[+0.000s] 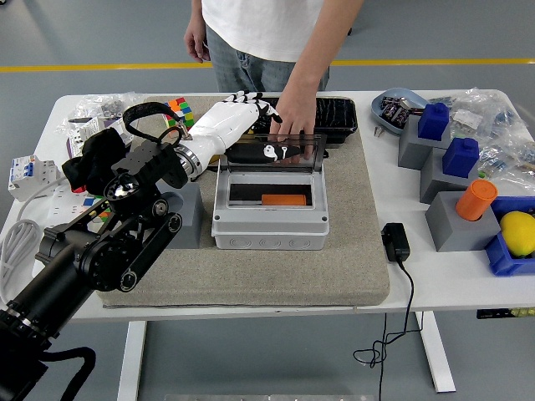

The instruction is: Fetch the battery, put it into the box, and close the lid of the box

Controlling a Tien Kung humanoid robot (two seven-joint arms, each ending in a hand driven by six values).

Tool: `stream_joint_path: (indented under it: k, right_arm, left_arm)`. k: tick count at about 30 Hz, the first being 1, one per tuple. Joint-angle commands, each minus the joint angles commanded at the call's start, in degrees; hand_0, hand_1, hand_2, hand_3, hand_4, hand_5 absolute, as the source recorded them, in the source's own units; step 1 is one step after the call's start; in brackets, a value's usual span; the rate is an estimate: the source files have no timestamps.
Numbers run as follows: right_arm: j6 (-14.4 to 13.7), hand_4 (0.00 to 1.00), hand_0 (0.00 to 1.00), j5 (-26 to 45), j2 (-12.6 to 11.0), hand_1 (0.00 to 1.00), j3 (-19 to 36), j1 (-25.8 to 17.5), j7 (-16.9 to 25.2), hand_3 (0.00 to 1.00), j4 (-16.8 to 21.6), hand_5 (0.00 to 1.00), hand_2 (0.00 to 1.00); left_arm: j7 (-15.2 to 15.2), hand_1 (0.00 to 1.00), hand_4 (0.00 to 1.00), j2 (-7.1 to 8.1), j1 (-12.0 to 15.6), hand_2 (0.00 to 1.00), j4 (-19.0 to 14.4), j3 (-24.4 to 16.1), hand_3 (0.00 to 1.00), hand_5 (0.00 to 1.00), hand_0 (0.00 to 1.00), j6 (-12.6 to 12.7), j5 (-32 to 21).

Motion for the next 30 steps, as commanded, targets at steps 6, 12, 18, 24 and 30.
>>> stream_joint_path:
  k: [6, 12, 18, 24, 30]
  right_arm:
    - [0.0, 0.998, 0.801, -0.1, 0.0, 0.746, 0.2, 0.0, 0.0, 0.797, 0.0, 0.998, 0.74]
    - [0.0, 0.998, 0.802, -0.1, 0.1, 0.746, 0.2, -0.1, 0.0, 0.797, 0.0, 0.998, 0.742]
    - [0.0, 0.998, 0.801, -0.2, 0.1, 0.746, 0.4, -0.1, 0.0, 0.797, 0.0, 0.998, 0.742]
    - [0.0, 0.998, 0.801, 0.0, 0.1, 0.746, 0.3, -0.1, 0.0, 0.796, 0.0, 0.998, 0.742]
    - [-0.1, 0.998, 0.801, -0.1, 0.1, 0.746, 0.2, -0.2, 0.0, 0.797, 0.0, 0.998, 0.742]
  left_arm:
    - [0.1, 0.998, 0.998, 0.36, 0.3, 0.857, 0.3, 0.3, 0.655, 0.998, 0.998, -0.4, 0.0]
    - [-0.1, 0.998, 0.998, 0.75, 0.7, 0.849, 0.3, 0.8, 0.646, 0.998, 0.998, -0.4, 0.0]
    - [0.2, 0.998, 0.998, 1.45, 1.3, 0.846, -1.6, 1.7, 0.643, 0.998, 0.998, -0.7, 0.0]
    - [0.6, 0.998, 0.998, 2.79, 2.3, 0.838, -4.1, 3.1, 0.642, 0.998, 0.998, -0.8, 0.0]
    - [1.1, 0.998, 0.998, 4.4, 3.3, 0.836, -5.7, 5.2, 0.641, 0.998, 0.998, -1.1, -0.4]
